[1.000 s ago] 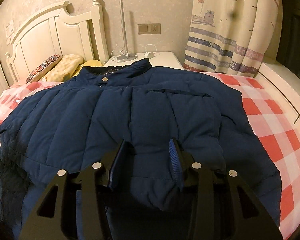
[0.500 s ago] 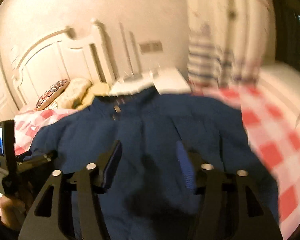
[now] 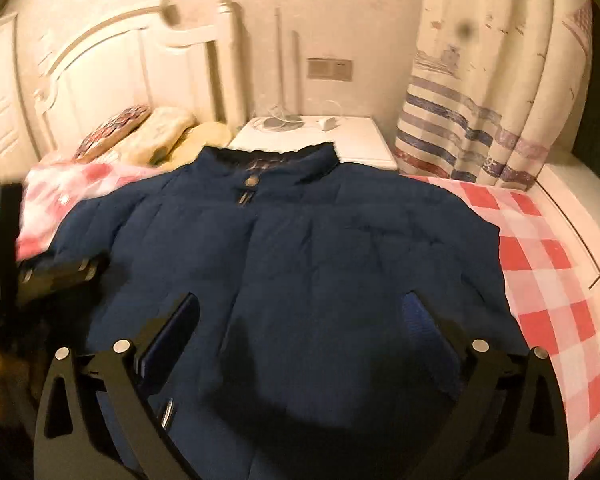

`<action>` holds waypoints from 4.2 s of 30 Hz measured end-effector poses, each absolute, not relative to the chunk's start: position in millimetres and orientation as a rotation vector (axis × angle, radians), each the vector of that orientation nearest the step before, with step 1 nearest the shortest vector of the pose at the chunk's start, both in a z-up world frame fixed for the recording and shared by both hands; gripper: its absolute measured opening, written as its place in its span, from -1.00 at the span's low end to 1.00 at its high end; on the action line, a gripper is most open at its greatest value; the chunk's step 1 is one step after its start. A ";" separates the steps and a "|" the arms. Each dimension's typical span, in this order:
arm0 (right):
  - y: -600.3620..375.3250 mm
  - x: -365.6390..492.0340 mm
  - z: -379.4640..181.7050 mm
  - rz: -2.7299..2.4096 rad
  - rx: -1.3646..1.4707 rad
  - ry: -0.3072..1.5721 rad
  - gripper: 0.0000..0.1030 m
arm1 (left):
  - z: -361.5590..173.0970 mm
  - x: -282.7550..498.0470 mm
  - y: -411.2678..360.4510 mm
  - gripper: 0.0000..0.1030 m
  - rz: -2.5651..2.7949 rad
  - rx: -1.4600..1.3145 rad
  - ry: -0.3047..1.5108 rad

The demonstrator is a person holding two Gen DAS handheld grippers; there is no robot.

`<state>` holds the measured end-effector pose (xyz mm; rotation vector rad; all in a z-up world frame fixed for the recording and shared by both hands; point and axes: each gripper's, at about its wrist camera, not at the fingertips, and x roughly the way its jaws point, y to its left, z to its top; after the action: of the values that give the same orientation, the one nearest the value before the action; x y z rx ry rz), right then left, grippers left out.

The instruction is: Fold large clothes

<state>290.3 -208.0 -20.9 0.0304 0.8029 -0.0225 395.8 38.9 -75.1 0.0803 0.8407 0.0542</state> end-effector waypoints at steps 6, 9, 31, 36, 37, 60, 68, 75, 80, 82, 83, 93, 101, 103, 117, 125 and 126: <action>-194.0 296.7 -51.1 -0.013 -0.092 0.909 0.91 | -74.8 394.8 39.7 0.96 0.055 0.085 0.840; -193.1 282.3 -31.0 0.014 -0.053 0.916 0.90 | -59.4 373.3 42.7 0.95 0.063 0.069 0.822; -194.3 191.7 -67.9 0.089 -0.057 0.970 0.91 | -81.5 245.3 25.1 0.96 -0.108 0.236 0.903; -182.0 162.1 -55.5 0.156 -0.046 0.954 0.91 | -76.5 211.7 25.0 0.96 -0.125 0.242 0.880; -180.1 157.3 -59.4 0.171 -0.063 0.959 0.91 | -81.7 206.2 22.7 0.96 -0.120 0.269 0.883; -174.5 100.2 -63.1 0.276 -0.132 0.978 0.91 | -83.6 208.9 23.2 0.96 -0.119 0.243 0.897; -185.1 70.5 -40.2 0.314 -0.097 0.889 0.90 | -68.4 178.9 25.7 0.95 -0.121 0.177 0.865; -190.9 53.1 -58.5 0.301 -0.139 0.909 0.90 | -75.1 133.0 3.9 0.95 -0.154 0.329 0.865; -179.6 27.4 -36.6 0.374 -0.181 0.819 0.90 | -57.8 102.1 3.4 0.95 -0.235 0.329 0.808; -173.1 28.3 -55.0 0.366 -0.236 0.880 0.90 | -73.2 96.3 -3.9 0.96 -0.246 0.389 0.844; -174.3 27.2 -64.6 0.358 -0.223 0.879 0.91 | -80.3 91.2 -4.8 0.96 -0.241 0.408 0.821; -218.6 -3.1 -62.2 0.287 -0.154 0.850 0.91 | -83.1 54.6 28.2 0.96 -0.252 0.358 0.769; -250.9 -27.3 -41.0 0.218 -0.089 0.746 0.90 | -65.2 46.0 53.0 0.96 -0.178 0.284 0.715; -265.2 -22.6 -50.9 0.162 -0.086 0.788 0.90 | -78.8 51.0 58.5 0.96 -0.161 0.324 0.769; -347.3 -85.8 -71.4 0.161 0.273 0.803 0.73 | -75.8 36.8 146.1 0.96 -0.152 -0.043 0.831; -345.2 -89.7 -104.9 0.267 0.417 0.823 0.42 | -86.0 1.6 143.4 0.93 -0.256 -0.049 0.839; -344.3 -87.9 -105.8 0.274 0.426 0.816 0.42 | -90.2 -2.4 144.8 0.85 -0.286 -0.087 0.853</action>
<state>-87.9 -344.3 -105.8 0.4261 0.8159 0.2740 -2.4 144.8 -90.2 -0.0875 0.8534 -0.2865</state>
